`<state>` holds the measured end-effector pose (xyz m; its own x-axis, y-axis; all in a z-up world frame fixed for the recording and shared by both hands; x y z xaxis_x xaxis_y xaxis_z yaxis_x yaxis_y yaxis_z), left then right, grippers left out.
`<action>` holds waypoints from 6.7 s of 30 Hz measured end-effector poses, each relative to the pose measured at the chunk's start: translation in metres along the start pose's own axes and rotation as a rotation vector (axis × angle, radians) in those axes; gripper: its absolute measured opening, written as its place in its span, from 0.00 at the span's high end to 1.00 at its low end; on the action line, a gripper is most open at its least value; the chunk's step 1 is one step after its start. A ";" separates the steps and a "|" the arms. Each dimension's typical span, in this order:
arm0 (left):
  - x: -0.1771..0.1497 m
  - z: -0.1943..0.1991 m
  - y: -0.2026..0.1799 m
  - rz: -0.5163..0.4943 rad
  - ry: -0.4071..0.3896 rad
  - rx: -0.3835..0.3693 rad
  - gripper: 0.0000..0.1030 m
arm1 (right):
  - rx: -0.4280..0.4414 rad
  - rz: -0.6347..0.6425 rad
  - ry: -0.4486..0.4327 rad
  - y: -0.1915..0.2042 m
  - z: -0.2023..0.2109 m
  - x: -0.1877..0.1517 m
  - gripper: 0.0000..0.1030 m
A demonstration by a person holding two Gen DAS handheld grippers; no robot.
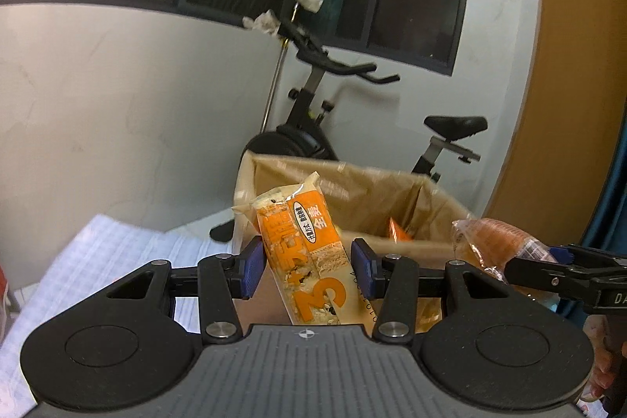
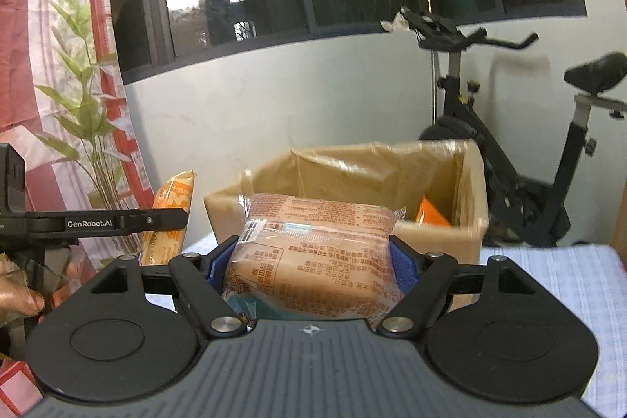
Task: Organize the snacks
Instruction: 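Lower both held snacks into the box and open both tools, then move both open tools back down to the snacks on the table, then grasp the red packet with left tool while right grasps the blue-white printed bag, then lift both packets over the box and release them inside with both tools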
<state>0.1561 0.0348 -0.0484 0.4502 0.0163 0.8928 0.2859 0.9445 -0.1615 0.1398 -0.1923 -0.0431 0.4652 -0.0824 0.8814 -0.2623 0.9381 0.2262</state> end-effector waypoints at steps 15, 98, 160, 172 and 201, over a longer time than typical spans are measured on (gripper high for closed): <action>0.060 -0.046 -0.019 -0.014 -0.049 -0.045 0.51 | -0.030 0.012 -0.062 -0.032 -0.038 0.058 0.23; -0.134 -0.059 0.018 0.021 0.394 0.015 0.33 | -0.149 -0.031 0.186 -0.035 -0.035 -0.099 0.18; -0.185 -0.088 0.004 -0.084 0.457 0.033 0.43 | -0.077 0.066 0.445 -0.004 -0.085 -0.173 0.47; -0.189 -0.081 0.007 -0.038 0.426 -0.005 0.65 | -0.073 0.052 0.440 -0.003 -0.084 -0.173 0.47; -0.109 -0.033 0.011 0.000 0.159 0.003 0.69 | -0.052 0.016 0.229 0.000 -0.047 -0.110 0.53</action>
<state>0.1383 0.0329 -0.1618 0.5783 -0.0357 0.8151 0.2834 0.9456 -0.1596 0.1282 -0.1674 -0.1590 0.6427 0.0053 0.7661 -0.2296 0.9553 0.1860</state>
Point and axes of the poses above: each gripper's, at about its wrist camera, not at the fingertips, and z roughly against the way its jaws point, y to its left, x to its top, the point moved 4 cm from there along -z, roughly the way its jaws point, and after that the axes turned 5 degrees about y, right-handed, at the moved point
